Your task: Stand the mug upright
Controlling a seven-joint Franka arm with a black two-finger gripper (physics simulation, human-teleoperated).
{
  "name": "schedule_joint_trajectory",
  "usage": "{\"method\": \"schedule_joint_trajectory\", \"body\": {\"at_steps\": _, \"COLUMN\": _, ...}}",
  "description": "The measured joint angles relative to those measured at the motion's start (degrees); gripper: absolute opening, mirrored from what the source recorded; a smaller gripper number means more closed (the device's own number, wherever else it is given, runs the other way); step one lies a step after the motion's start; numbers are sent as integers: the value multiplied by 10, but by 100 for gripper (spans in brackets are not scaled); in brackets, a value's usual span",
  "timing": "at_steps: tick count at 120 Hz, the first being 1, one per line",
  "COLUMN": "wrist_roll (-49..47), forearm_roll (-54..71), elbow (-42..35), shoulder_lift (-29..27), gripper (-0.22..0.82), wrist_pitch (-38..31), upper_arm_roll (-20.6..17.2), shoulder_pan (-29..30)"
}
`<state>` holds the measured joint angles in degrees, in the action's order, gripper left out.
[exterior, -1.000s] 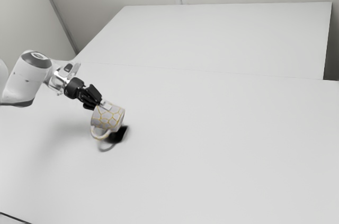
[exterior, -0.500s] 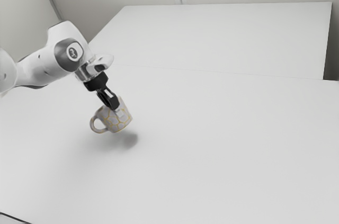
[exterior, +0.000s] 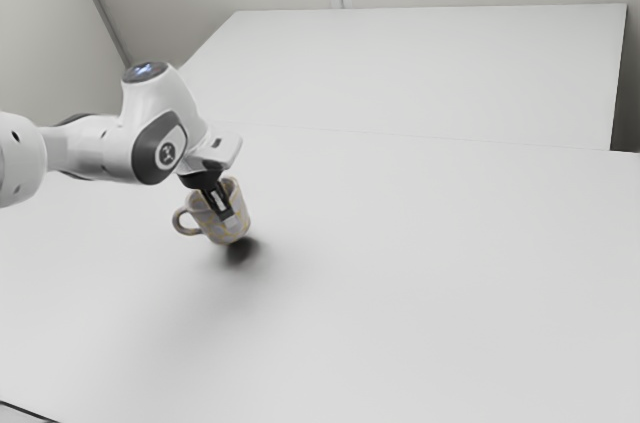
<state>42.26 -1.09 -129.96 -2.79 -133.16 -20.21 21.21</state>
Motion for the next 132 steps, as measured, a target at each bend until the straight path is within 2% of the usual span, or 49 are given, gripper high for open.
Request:
{"method": "schedule_joint_trajectory", "body": {"at_steps": 23, "wrist_roll": -6, "forearm_roll": 21, "elbow": -41, "shoulder_lift": 0, "gripper": -18, "wrist_pitch": -55, "upper_arm_roll": -15, "shoulder_pan": 0}}
{"method": "schedule_joint_trajectory", "body": {"at_steps": 48, "wrist_roll": -11, "forearm_roll": 25, "elbow": -51, "shoulder_lift": 6, "gripper": -17, "wrist_pitch": -81, "upper_arm_roll": -19, "shoulder_pan": -13}}
{"method": "schedule_joint_trajectory", "body": {"at_steps": 52, "wrist_roll": -10, "forearm_roll": 24, "elbow": -51, "shoulder_lift": 7, "gripper": -12, "wrist_pitch": -83, "upper_arm_roll": -19, "shoulder_pan": -13}}
{"method": "schedule_joint_trajectory", "body": {"at_steps": 71, "wrist_roll": -5, "forearm_roll": 17, "elbow": -51, "shoulder_lift": 8, "gripper": 23, "wrist_pitch": -86, "upper_arm_roll": -18, "shoulder_pan": -4}}
{"method": "schedule_joint_trajectory", "body": {"at_steps": 84, "wrist_roll": -1, "forearm_roll": 16, "elbow": -51, "shoulder_lift": 7, "gripper": 38, "wrist_pitch": -87, "upper_arm_roll": -18, "shoulder_pan": -1}}
{"method": "schedule_joint_trajectory", "body": {"at_steps": 112, "wrist_roll": 3, "forearm_roll": 15, "elbow": -48, "shoulder_lift": -4, "gripper": 53, "wrist_pitch": -80, "upper_arm_roll": -21, "shoulder_pan": -3}}
{"method": "schedule_joint_trajectory", "body": {"at_steps": 132, "wrist_roll": -20, "forearm_roll": 11, "elbow": -5, "shoulder_lift": -29, "gripper": 57, "wrist_pitch": -13, "upper_arm_roll": -32, "shoulder_pan": -4}}
